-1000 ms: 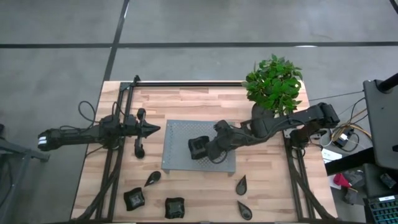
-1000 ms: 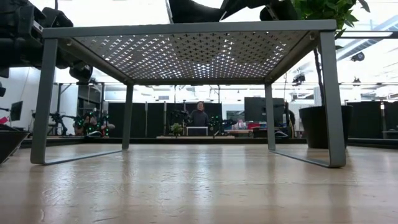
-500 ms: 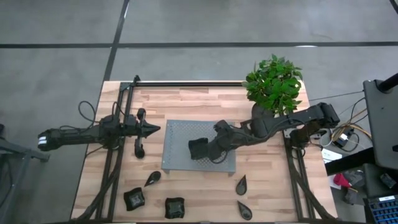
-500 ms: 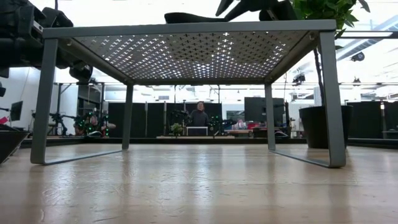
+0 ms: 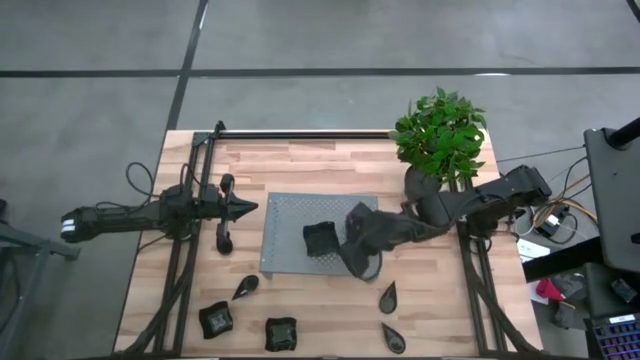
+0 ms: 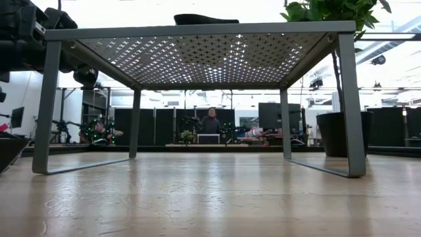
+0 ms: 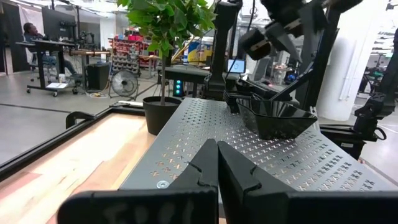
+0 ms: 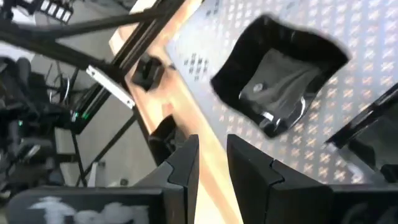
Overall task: Pick & Place Mini shaped plates
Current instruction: Put the bottom left black drop-shaped plate on the shelf
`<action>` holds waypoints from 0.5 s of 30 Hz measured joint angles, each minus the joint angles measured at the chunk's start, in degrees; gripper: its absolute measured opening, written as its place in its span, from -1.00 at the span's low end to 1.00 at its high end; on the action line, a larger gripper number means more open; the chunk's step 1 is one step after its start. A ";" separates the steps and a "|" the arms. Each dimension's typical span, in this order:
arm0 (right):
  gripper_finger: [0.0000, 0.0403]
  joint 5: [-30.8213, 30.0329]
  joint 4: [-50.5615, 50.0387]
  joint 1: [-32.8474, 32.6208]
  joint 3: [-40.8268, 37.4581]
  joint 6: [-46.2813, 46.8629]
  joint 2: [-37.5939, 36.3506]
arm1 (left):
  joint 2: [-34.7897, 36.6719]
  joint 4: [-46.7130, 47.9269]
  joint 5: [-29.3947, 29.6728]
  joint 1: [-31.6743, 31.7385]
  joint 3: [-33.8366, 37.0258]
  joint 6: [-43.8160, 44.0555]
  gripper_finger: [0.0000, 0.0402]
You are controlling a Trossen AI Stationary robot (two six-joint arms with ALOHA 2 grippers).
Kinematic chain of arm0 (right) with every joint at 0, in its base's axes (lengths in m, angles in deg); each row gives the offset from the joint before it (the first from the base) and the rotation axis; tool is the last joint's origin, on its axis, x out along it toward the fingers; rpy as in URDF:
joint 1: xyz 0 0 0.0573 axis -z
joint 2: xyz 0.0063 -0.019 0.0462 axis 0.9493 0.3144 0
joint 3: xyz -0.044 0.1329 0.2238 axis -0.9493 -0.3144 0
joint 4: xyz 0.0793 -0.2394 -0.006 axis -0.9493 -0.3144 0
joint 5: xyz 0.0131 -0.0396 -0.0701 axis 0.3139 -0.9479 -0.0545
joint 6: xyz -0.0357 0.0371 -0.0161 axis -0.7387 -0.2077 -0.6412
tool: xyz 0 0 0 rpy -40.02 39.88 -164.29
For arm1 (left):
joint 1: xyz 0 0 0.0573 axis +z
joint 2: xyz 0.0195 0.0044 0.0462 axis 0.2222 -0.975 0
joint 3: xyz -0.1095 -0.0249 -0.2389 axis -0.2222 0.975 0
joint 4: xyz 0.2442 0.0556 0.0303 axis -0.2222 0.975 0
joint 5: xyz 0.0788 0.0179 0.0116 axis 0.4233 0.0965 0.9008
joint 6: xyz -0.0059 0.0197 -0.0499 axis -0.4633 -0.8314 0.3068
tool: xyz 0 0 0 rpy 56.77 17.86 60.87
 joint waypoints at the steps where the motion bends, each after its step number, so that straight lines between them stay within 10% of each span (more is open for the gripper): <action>1: -0.60 0.00 -0.07 -0.79 -0.02 0.08 0.02 | 0.00 0.00 0.00 0.00 0.00 0.02 -1.00; 15: -0.66 -3.58 -0.59 -18.28 -0.59 16.08 2.09 | 0.00 -0.03 0.00 0.02 0.00 0.01 -1.00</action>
